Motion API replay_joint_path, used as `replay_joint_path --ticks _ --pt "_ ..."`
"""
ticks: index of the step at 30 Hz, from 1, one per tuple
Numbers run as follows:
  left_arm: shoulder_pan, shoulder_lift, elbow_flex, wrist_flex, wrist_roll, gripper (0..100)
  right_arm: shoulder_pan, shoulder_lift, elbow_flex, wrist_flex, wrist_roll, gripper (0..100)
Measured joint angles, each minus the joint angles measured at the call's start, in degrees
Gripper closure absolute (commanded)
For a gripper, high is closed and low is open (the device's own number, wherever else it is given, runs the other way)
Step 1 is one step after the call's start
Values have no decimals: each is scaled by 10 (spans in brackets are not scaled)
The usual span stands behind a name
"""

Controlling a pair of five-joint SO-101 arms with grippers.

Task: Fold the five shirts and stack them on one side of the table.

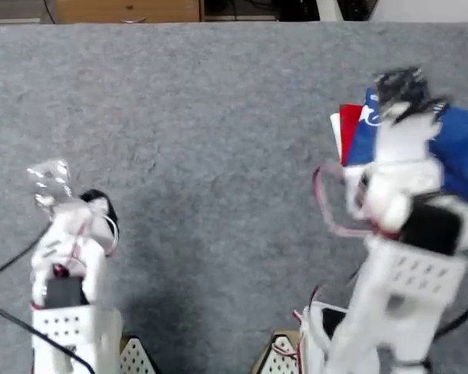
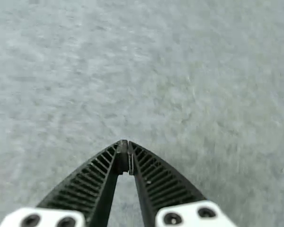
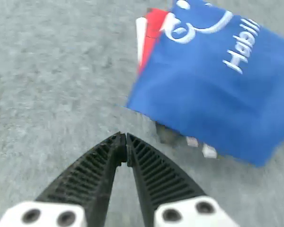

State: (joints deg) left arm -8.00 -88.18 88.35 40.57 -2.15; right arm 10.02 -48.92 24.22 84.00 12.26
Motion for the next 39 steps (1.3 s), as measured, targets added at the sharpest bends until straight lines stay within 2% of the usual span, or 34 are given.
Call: replay_joint_path --ticks 3,8,15,20,26,32,39 --pt "18 -79 75 6 -30 982 -20 -123 178 -116 0 995" --pt "25 -150 77 85 -47 982 -24 -324 447 -272 0 991" --pt "27 -150 77 155 -48 982 -24 -541 695 -335 -1 993" --pt "27 -150 77 233 -48 982 -36 -547 724 -332 1 995" --pt "27 -151 77 307 -48 982 -61 -547 727 -243 1 995" --pt "27 -151 77 316 -48 982 -64 -547 727 -118 3 995" --pt "27 -151 77 316 -48 982 -64 -547 727 -98 3 995"
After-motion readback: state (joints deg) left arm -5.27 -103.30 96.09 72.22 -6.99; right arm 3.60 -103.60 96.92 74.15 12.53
